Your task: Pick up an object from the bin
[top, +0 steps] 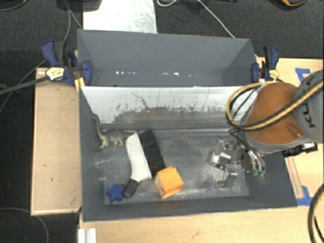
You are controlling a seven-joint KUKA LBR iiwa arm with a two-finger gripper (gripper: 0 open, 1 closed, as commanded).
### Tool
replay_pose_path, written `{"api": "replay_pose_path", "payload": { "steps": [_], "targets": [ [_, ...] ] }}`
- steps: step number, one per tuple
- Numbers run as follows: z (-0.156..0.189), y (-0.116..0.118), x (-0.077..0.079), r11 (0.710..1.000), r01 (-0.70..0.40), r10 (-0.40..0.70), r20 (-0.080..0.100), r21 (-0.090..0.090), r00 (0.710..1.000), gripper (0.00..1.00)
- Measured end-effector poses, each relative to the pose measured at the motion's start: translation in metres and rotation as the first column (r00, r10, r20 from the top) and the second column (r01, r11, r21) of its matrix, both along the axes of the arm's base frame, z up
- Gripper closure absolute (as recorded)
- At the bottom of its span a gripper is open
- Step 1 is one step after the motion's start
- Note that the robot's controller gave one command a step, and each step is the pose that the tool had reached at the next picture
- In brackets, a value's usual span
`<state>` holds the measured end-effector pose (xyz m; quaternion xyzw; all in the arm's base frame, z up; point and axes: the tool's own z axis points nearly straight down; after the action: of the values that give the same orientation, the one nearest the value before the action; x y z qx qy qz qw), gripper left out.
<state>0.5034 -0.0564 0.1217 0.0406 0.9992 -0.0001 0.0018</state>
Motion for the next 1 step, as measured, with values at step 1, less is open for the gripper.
{"api": "replay_pose_path", "payload": {
  "steps": [1],
  "targets": [
    [-0.0176,-0.0390,0.0416,1.000,-0.019,0.019,0.007,-0.002,1.000,0.00]
  ]
}}
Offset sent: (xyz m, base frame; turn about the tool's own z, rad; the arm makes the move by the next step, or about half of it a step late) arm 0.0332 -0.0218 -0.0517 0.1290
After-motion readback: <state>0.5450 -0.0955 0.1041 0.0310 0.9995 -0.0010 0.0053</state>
